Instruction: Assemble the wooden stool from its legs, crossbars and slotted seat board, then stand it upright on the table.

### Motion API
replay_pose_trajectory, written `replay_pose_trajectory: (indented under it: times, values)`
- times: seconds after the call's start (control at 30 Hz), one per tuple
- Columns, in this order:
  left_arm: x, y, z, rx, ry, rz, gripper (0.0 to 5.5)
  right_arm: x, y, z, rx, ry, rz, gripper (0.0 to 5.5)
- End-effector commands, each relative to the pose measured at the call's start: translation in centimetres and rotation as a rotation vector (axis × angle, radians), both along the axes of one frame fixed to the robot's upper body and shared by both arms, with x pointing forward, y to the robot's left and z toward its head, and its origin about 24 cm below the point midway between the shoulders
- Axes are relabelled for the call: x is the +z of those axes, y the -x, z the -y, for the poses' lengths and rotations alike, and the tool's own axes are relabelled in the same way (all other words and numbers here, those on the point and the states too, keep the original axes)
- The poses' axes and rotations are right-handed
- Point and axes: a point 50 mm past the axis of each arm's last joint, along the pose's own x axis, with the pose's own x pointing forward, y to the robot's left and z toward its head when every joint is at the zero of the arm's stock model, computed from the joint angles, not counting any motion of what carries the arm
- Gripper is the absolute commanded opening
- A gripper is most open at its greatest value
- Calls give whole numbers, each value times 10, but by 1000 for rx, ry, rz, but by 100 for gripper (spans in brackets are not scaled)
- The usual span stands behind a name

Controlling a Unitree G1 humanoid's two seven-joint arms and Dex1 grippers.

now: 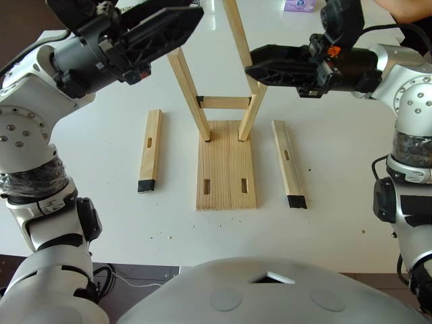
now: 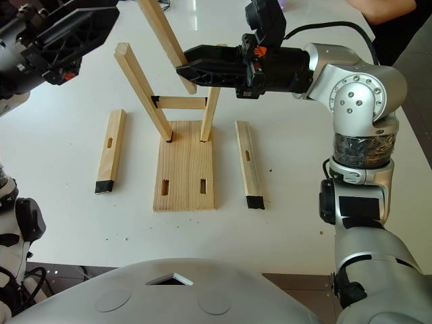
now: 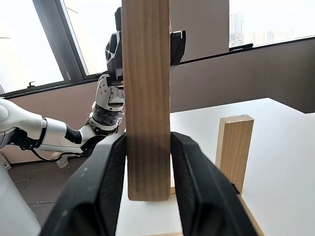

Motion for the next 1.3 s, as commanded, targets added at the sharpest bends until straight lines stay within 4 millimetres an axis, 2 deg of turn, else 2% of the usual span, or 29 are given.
replay_pose_trajectory:
  times: [0.03,0.43,0.6,0.83,1.27,1.3]
  values:
    - [-7,4,7,-62,-23,-28,273,1,2,2,5,20,27,132]
    - [-17,4,18,-113,3,-107,273,-7,12,-3,85,54,16,132]
    - [-19,11,23,-171,-6,-108,273,-13,13,-3,94,71,3,132]
    - [-20,16,21,-171,-26,-106,273,-22,19,-3,119,158,11,132]
    - [-29,21,20,-161,-67,-110,273,-23,18,-1,109,185,0,132]
    - [-29,21,20,-162,-63,-109,251,-24,18,-1,111,188,-1,132]
